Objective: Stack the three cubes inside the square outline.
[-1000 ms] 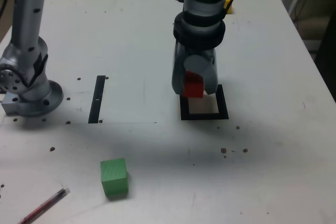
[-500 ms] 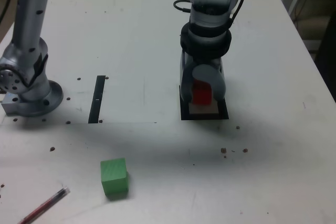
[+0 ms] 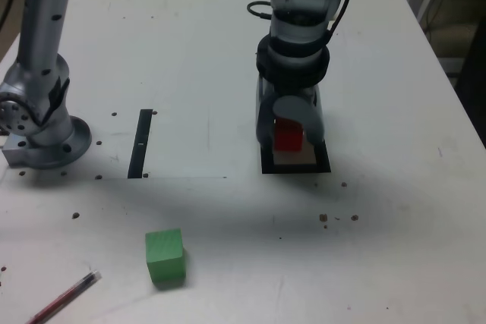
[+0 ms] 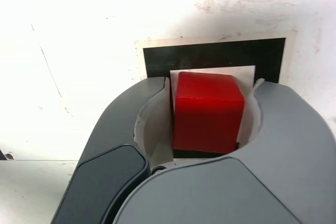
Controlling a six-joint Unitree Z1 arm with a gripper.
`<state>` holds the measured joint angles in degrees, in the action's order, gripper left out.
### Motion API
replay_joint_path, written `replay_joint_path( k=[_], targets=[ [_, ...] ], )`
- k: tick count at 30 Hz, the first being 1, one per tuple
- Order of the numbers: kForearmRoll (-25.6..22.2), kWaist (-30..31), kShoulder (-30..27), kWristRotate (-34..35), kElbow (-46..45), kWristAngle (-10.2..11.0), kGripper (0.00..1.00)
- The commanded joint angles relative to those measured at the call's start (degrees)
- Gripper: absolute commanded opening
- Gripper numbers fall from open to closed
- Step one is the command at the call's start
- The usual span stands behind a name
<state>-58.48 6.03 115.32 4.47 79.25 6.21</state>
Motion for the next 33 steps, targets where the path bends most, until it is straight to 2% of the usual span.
replay_joint_path(
  k=[1, 8, 11, 14, 21, 29, 33],
  targets=[
    [0.1, 0.3, -0.5, -0.1, -0.1, 0.1, 0.94],
    [-2.0, 0.5, -2.8, -0.2, 1.3, 0.7, 0.99],
    [-6.2, -0.1, -4.2, -1.5, 5.2, 1.9, 0.99],
    [-12.3, -2.1, -3.8, -5.2, 11.9, 2.6, 0.99],
    [-23.3, -9.7, 1.1, -15.4, 27.9, 2.4, 1.00],
    [-31.2, -17.9, 9.2, -24.0, 45.0, 0.9, 1.00],
    [-33.5, -21.4, 12.2, -26.4, 51.8, 0.3, 1.00]
  ],
)
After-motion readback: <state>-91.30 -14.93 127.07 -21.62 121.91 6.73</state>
